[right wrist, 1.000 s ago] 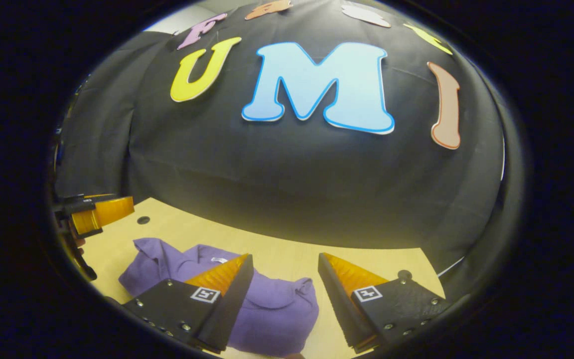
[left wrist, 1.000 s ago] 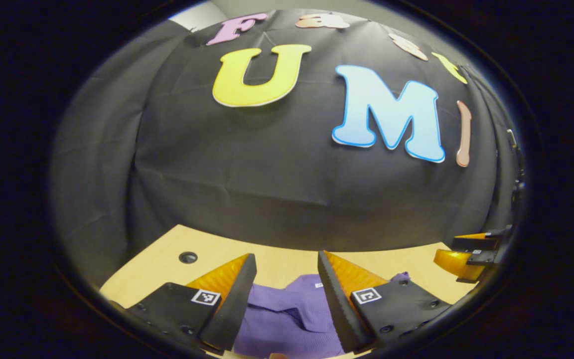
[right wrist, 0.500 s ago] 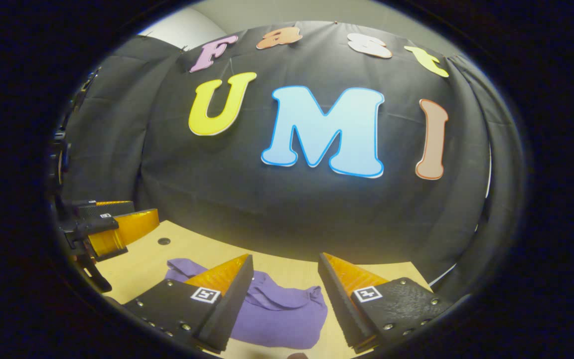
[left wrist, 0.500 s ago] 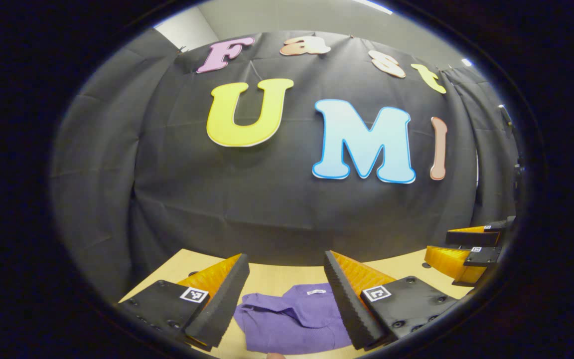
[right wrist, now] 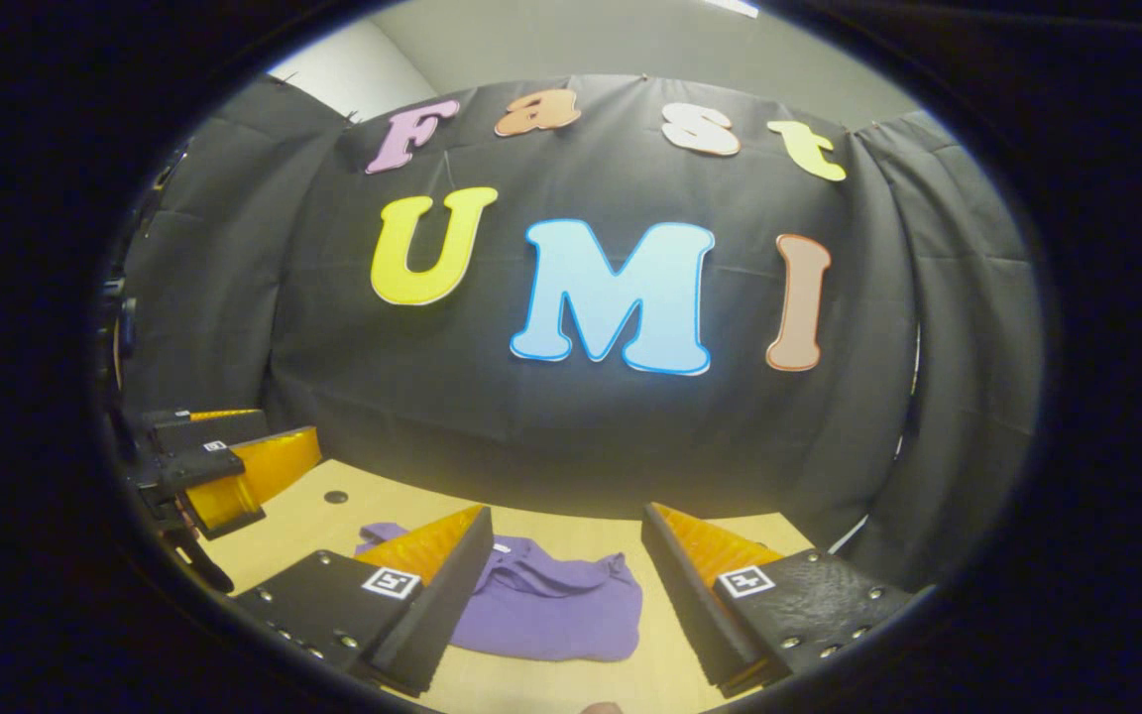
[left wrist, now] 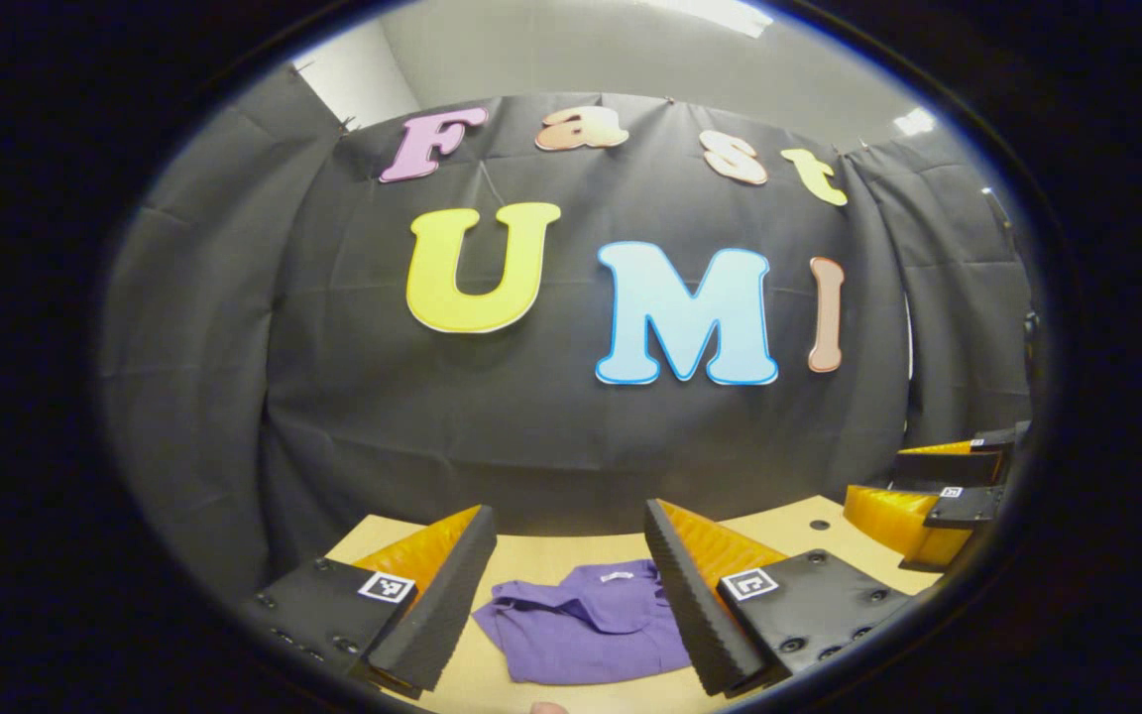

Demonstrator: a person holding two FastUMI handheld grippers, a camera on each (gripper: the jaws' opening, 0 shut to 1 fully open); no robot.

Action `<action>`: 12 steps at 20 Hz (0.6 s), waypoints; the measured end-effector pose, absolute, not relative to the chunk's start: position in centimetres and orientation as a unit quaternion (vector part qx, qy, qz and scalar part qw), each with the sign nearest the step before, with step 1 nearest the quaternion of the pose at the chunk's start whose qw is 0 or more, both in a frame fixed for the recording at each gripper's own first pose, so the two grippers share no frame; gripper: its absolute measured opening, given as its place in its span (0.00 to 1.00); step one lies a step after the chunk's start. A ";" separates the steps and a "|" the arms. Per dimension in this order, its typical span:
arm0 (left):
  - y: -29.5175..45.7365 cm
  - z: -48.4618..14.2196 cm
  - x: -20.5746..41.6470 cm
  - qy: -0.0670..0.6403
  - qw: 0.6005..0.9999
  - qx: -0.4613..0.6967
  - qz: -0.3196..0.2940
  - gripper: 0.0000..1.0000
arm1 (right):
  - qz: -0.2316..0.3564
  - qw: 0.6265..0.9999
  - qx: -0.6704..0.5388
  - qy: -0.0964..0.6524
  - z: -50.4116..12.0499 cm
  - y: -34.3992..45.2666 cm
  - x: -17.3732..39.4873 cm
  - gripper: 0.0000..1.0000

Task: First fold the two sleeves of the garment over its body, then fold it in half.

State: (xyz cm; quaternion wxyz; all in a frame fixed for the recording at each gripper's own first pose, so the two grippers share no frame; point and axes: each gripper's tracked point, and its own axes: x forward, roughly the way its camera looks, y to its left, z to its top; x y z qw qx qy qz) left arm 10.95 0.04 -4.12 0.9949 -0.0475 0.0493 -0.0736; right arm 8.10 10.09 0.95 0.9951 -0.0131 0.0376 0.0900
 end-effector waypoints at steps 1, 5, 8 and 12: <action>0.1 -3.8 10.3 0.047 0.995 -0.048 -0.074 0.94 | 0.090 0.995 -0.013 0.036 1.2 10.3 7.4 0.93; 0.6 -2.8 8.0 0.039 0.995 -0.047 -0.073 0.94 | 0.091 0.996 -0.004 0.019 2.5 11.0 5.8 0.93; 0.8 -2.4 6.7 0.036 0.996 -0.048 -0.070 0.94 | 0.094 0.995 0.000 0.014 2.8 11.5 4.8 0.93; 0.8 -2.1 5.7 0.034 0.996 -0.051 -0.069 0.94 | 0.093 0.996 -0.003 0.004 3.2 11.6 3.9 0.93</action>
